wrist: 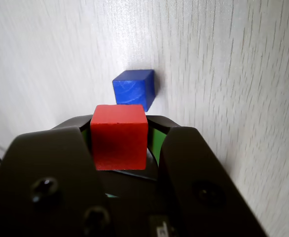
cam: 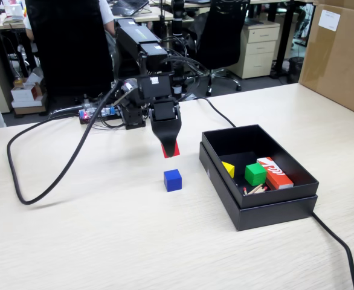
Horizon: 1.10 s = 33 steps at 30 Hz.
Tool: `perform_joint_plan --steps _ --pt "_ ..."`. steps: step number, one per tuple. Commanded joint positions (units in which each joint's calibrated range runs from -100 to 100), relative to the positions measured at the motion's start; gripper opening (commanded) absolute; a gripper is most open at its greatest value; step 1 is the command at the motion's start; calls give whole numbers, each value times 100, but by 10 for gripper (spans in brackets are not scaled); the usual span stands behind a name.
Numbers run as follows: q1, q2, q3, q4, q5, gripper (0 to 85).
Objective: Put the red cube on top of the blue cube
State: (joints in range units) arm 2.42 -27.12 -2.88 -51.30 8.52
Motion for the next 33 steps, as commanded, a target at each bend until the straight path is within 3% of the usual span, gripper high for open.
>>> perform_joint_plan --steps 1,33 --pt "20 56 242 158 15 9" --pt "-54 572 -39 693 -24 9"
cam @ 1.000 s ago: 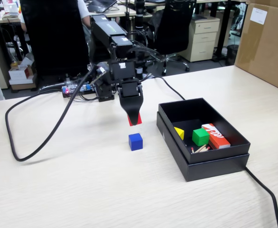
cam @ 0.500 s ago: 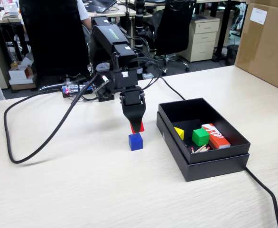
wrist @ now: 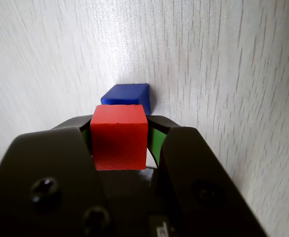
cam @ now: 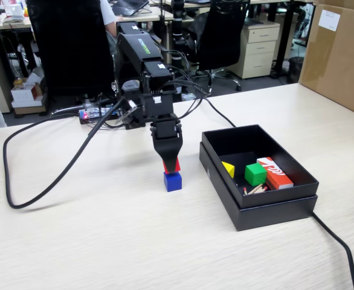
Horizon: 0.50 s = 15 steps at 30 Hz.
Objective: Put the red cube on top of the blue cube
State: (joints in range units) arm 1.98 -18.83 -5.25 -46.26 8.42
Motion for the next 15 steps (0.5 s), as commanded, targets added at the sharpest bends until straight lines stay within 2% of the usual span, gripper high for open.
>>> perform_joint_plan --steps 1,15 --pt "-10 -256 208 190 -15 9" --pt "-24 -176 235 380 -20 9"
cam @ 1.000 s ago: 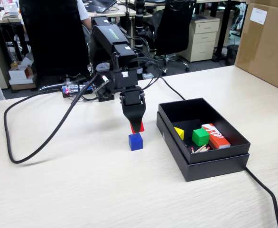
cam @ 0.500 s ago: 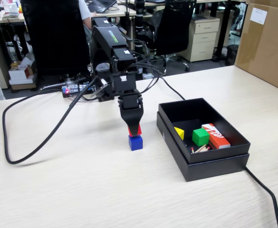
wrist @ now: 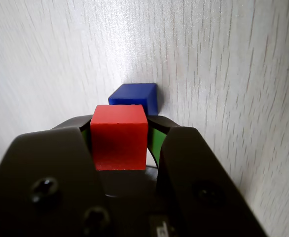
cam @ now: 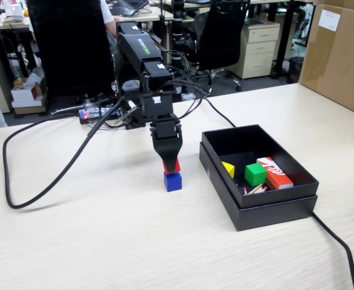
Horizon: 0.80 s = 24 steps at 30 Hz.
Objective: Put the red cube on top of the blue cube
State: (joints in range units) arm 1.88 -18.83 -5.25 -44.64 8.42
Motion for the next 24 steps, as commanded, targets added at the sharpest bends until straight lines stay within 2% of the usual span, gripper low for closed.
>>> perform_joint_plan --steps 1,24 --pt "-15 -176 235 218 -20 9" --pt "-20 -211 53 226 -24 9"
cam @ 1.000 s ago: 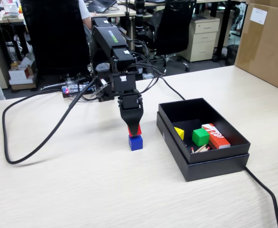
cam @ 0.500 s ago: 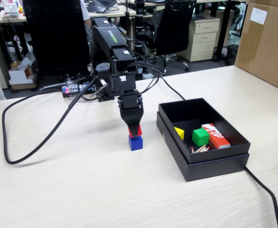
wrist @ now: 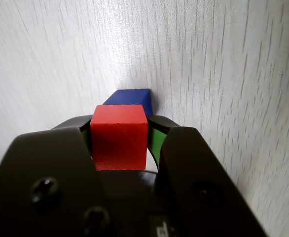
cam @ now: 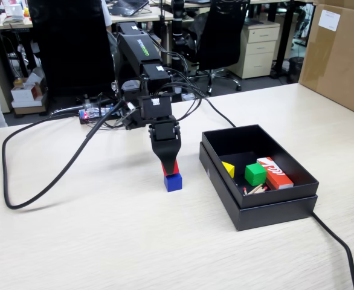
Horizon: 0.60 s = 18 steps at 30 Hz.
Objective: Put the red cube on top of the blue cube
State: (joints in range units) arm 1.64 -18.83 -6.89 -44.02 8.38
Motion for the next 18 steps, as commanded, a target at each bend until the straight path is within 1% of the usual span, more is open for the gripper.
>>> perform_joint_plan --steps 1,2,3,6,7,11,16,18 --pt "5 -211 218 164 -29 9" --pt "15 -199 218 164 -44 51" --pt "29 -188 218 164 -44 114" --pt "49 -188 218 164 -44 209" --pt "59 -188 227 164 -39 281" --pt "68 -188 227 164 -39 326" --pt "73 -234 218 164 -39 327" --pt "73 -256 191 156 -39 364"
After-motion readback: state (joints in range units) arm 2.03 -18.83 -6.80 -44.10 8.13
